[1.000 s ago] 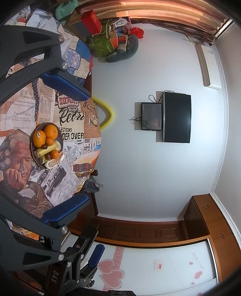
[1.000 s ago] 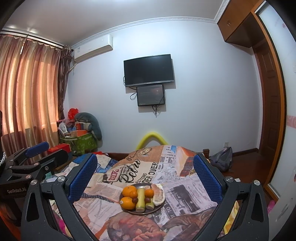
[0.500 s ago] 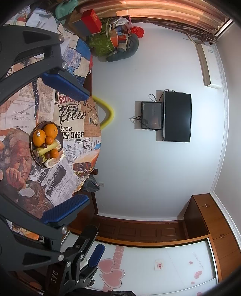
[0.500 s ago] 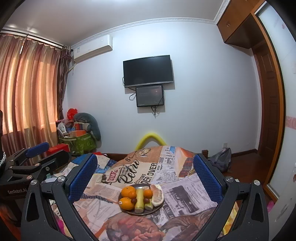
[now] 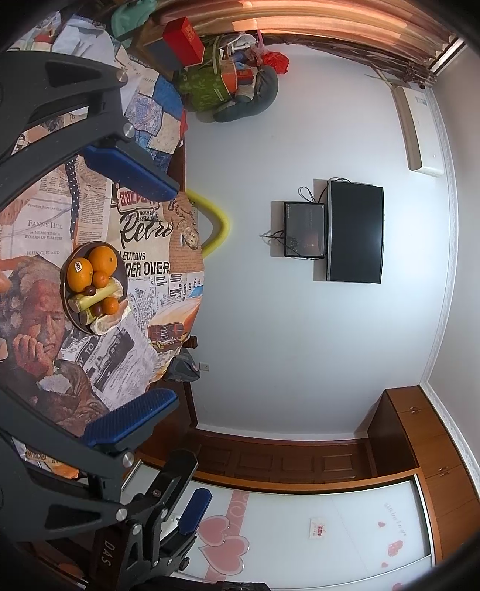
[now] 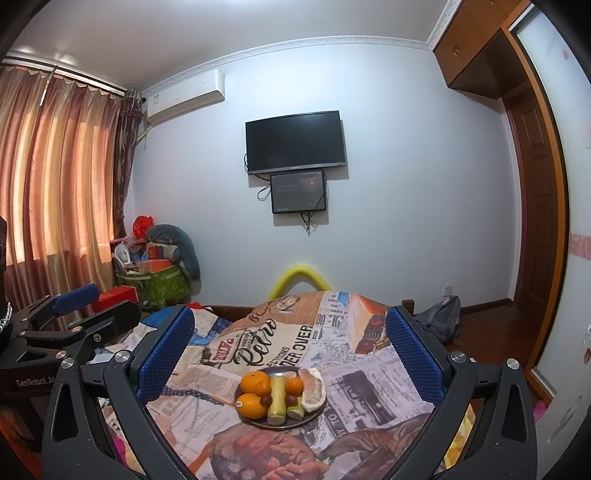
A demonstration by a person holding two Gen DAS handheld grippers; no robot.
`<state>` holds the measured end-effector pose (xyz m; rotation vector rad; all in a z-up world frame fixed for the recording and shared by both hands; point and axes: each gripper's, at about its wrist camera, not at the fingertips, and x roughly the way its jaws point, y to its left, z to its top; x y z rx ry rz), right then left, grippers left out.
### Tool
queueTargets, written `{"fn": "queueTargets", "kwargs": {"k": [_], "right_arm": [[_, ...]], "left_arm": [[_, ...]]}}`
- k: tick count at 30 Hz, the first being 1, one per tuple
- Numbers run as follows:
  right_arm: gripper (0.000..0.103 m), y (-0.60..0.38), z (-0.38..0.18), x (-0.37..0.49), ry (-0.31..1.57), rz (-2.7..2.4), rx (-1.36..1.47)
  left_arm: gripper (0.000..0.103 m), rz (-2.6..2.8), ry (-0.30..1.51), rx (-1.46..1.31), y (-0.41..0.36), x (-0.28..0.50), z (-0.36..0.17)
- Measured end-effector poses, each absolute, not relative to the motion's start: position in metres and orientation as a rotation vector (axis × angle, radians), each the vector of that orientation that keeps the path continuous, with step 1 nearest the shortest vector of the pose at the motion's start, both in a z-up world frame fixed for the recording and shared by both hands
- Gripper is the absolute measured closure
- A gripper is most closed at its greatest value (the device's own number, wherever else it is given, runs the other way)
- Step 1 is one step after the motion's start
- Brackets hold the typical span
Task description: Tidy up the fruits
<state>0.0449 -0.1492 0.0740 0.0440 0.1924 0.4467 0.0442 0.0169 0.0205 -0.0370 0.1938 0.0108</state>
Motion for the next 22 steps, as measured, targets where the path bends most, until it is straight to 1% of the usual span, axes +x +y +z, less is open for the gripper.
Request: {"fn": "queueTargets", "kwargs": {"k": [22], "right_arm": [[0.000, -0.1474, 0.0704, 0.0444, 0.201, 0.448, 0.044]], "left_arm": [[0.000, 0.010, 0.200, -0.053, 0.0198, 0.0456, 0.0185]]}}
